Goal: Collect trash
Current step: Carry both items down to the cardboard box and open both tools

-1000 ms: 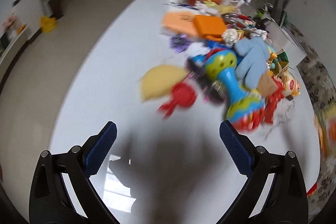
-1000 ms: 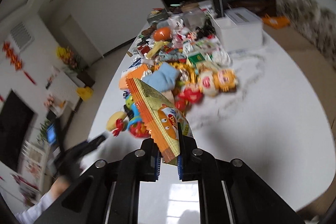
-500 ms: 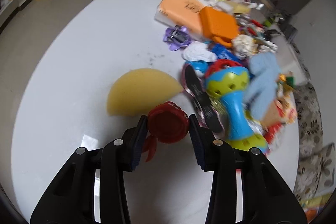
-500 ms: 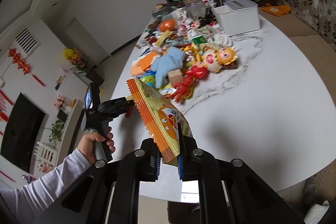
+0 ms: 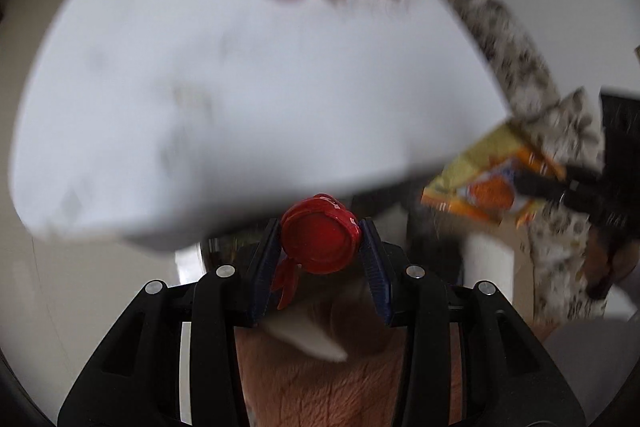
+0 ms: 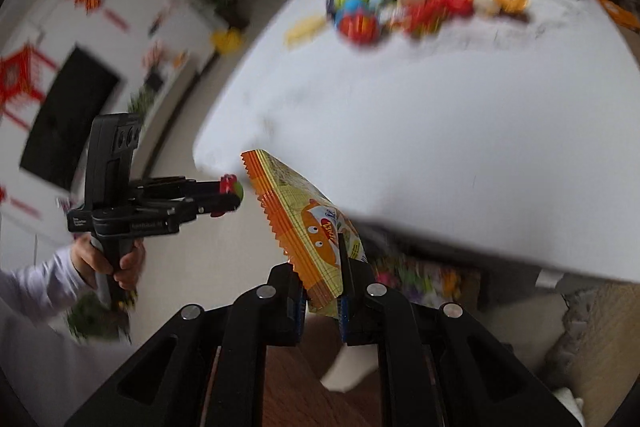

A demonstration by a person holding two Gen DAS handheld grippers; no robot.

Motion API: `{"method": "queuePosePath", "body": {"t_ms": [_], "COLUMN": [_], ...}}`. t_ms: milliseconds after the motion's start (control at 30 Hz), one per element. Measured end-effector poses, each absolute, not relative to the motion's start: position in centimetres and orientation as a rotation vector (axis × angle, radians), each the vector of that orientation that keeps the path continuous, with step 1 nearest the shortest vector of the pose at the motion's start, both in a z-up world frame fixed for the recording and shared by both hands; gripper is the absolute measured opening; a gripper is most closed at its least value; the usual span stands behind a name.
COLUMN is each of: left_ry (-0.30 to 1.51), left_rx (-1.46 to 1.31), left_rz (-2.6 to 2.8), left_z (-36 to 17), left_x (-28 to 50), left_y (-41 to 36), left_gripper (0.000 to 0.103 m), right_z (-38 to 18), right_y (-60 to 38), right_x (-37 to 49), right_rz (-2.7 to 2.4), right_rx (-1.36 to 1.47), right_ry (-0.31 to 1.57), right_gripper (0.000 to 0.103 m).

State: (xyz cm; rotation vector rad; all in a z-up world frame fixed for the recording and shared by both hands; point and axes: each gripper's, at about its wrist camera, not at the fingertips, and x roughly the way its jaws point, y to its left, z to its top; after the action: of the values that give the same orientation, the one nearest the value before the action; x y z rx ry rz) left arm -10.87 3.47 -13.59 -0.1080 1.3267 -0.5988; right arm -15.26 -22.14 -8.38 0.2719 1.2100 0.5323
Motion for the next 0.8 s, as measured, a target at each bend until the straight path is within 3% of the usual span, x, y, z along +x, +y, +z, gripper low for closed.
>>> {"method": "queuePosePath", "body": {"t_ms": [300,333,367,400,433,467,633,800], "left_ry": [1.514,1.531,1.571,1.598,1.630,1.659,1.675,1.581], "left_rx": [-0.189,-0.198,-0.215,-0.222,-0.239,-0.226,-0.140,-0.073], "left_rz": [-0.379,-0.342,-0.293,-0.263,-0.243,-0.219,-0.257,-0.421], "left_z": [-32.7,-34.7,-37.3,-38.5,-40.1,-41.2,-41.1,-33.3], "left_x": [-13.3,-12.9,-12.7,-12.6,-12.6,-13.0,-12.6,-13.8], "left_y": [0.5,0.0,-0.3,-0.3,-0.3,-0.1,0.1,0.5], "left_gripper": [0.040,0.043,0.057,0.071,0.071,0.071,0.071,0.071], "right_z": [-26.5,-27.9,-29.9,-31.7,-32.9,-34.0,-34.4,-28.1], "right_y": [-18.7,-18.4,-18.0,-17.8,-17.5,-17.4,-17.4,-17.3], "right_x": [-15.5,-15.5,-15.6,-15.6,-15.7,-15.7,-15.9,-15.8], "right_rz": [0.378,0.358,0.330,0.305,0.285,0.264,0.254,0.338], "right_rx": [0.069,0.033,-0.007,-0.045,-0.079,-0.118,-0.129,-0.066], "right_ry": [1.397,1.404,1.415,1.437,1.450,1.464,1.491,1.427], "right_gripper": [0.012,0.016,0.037,0.048,0.058,0.057,0.061,0.067]}}
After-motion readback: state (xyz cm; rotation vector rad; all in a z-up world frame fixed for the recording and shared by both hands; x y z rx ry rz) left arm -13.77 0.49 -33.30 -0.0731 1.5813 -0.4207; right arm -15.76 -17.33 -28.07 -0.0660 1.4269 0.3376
